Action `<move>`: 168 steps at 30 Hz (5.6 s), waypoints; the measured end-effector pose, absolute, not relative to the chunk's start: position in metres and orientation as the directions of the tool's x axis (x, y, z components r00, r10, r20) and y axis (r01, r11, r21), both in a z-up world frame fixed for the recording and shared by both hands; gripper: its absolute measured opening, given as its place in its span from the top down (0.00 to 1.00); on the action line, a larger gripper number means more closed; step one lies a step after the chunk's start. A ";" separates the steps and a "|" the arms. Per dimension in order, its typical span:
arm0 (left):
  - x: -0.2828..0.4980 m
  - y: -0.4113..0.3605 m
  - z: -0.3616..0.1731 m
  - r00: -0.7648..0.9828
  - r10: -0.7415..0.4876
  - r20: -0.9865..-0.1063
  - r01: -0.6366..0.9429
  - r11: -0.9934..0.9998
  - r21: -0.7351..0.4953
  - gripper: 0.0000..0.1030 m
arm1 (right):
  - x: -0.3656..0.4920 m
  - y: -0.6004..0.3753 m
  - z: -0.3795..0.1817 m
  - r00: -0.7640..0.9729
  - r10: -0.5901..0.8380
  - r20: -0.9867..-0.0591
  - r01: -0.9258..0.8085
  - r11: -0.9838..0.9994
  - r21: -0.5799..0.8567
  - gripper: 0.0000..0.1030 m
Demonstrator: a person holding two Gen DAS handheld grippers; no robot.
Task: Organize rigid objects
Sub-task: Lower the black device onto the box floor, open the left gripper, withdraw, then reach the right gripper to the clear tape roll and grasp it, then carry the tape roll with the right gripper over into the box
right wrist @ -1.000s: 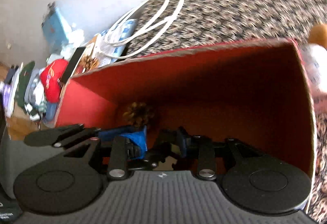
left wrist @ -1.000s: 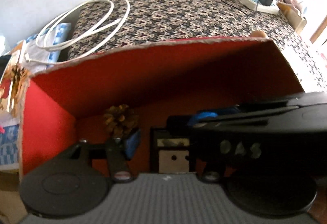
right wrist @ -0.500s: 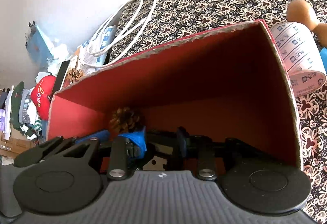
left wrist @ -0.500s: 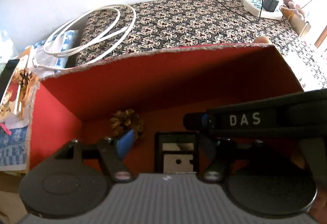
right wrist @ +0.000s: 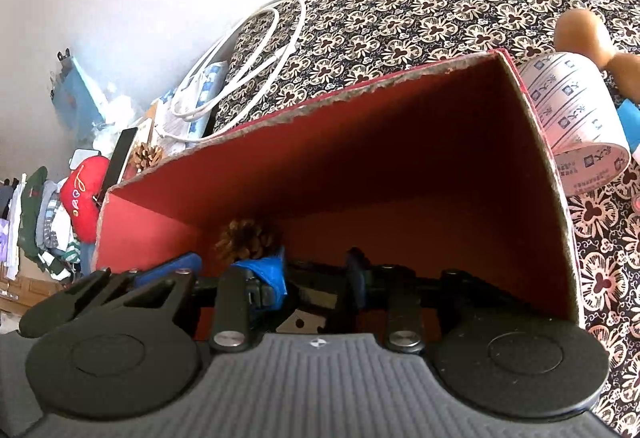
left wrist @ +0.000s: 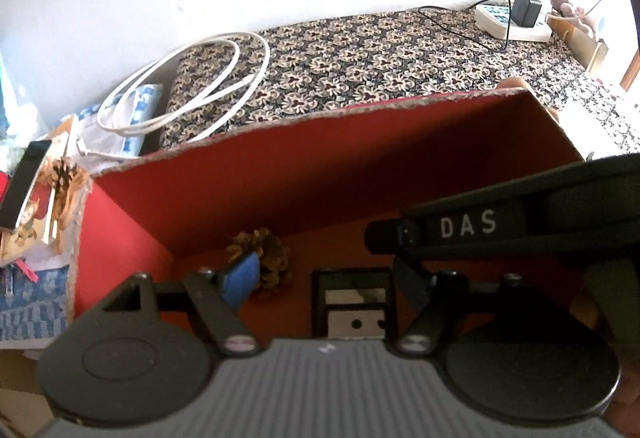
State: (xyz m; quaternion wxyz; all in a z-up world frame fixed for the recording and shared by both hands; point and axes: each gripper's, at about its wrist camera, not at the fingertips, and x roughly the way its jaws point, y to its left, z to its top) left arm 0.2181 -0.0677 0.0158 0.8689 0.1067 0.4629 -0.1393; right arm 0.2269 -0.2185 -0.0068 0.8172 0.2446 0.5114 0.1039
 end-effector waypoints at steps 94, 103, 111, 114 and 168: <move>0.030 0.032 -0.035 0.457 -0.237 -0.857 0.134 0.971 -0.196 0.37 | 0.036 -0.199 -0.030 0.409 0.610 -0.679 -0.314 0.792 0.523 0.84; 0.037 0.011 -0.021 0.465 -0.343 -0.816 0.264 0.934 -0.242 0.37 | 0.056 -0.205 -0.036 0.476 0.542 -0.693 -0.212 0.835 0.508 0.84; 0.051 -0.031 -0.041 0.390 -0.398 -0.830 0.394 0.887 -0.241 0.54 | 0.067 -0.205 -0.046 0.453 0.542 -0.708 -0.178 0.833 0.524 0.86; 0.056 -0.032 -0.052 0.353 -0.416 -0.838 0.393 0.879 -0.271 0.57 | 0.068 -0.201 -0.050 0.434 0.550 -0.713 -0.192 0.830 0.524 0.88; 0.135 -0.002 0.054 0.630 -0.350 -0.693 0.364 0.922 -0.134 0.63 | 0.180 -0.172 0.040 0.494 0.584 -0.644 -0.406 0.810 0.423 1.00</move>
